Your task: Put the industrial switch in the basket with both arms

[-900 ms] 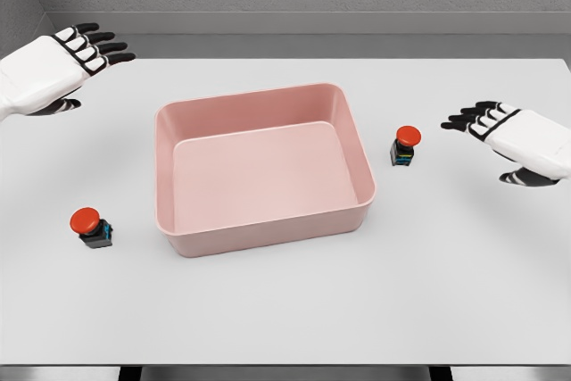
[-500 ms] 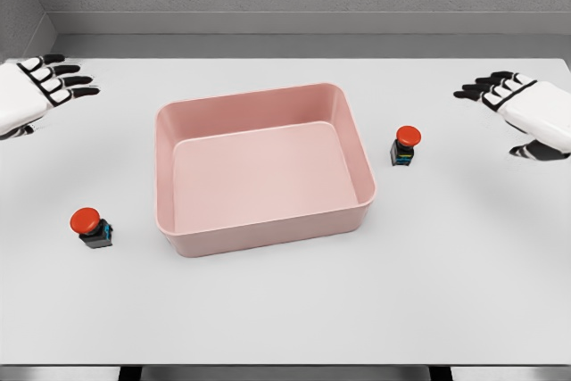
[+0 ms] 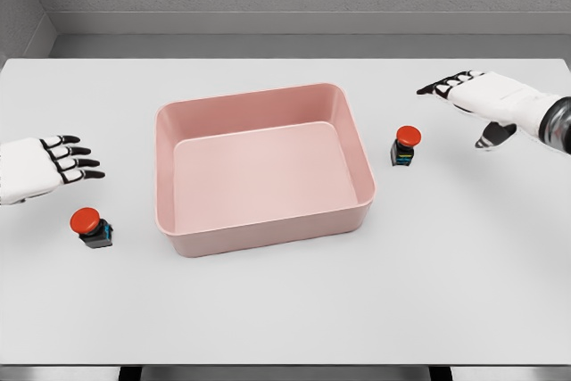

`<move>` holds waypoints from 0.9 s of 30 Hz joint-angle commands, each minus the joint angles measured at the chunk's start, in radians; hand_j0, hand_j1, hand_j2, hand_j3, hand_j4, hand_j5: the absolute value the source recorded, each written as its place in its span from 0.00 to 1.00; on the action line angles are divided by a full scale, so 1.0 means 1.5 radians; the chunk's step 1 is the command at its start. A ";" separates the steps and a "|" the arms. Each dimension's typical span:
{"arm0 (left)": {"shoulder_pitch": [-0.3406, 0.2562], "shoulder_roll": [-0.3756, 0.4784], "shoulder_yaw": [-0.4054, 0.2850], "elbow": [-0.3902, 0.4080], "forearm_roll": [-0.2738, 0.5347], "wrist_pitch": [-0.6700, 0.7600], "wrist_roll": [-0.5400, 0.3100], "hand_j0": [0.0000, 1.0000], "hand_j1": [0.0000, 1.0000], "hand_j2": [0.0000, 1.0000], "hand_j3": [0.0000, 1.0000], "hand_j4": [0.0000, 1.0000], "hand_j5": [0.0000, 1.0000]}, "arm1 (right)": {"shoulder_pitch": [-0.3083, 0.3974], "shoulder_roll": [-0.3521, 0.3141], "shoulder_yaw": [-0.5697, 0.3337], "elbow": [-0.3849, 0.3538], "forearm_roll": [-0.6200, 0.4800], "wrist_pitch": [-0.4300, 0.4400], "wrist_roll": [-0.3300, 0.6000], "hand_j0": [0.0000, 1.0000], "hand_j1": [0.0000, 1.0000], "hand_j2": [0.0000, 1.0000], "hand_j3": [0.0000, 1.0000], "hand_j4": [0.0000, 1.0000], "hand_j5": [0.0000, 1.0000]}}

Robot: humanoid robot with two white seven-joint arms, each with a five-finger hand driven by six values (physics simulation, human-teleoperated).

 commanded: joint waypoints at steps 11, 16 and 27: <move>0.043 -0.018 0.002 -0.064 0.004 0.000 -0.041 1.00 1.00 1.00 1.00 1.00 1.00 | -0.061 0.067 0.090 0.021 -0.001 0.030 0.041 1.00 1.00 1.00 1.00 1.00 1.00; 0.048 -0.027 0.002 -0.065 0.004 0.000 -0.045 1.00 1.00 1.00 1.00 1.00 1.00 | -0.065 0.070 0.105 0.035 -0.002 0.029 0.041 0.98 0.98 0.98 0.98 0.98 0.98; 0.047 -0.032 0.003 -0.080 0.004 0.000 -0.079 0.59 0.59 0.59 0.59 0.59 0.59 | -0.063 0.065 0.112 0.042 -0.002 0.027 0.041 0.85 0.85 0.85 0.85 0.85 0.85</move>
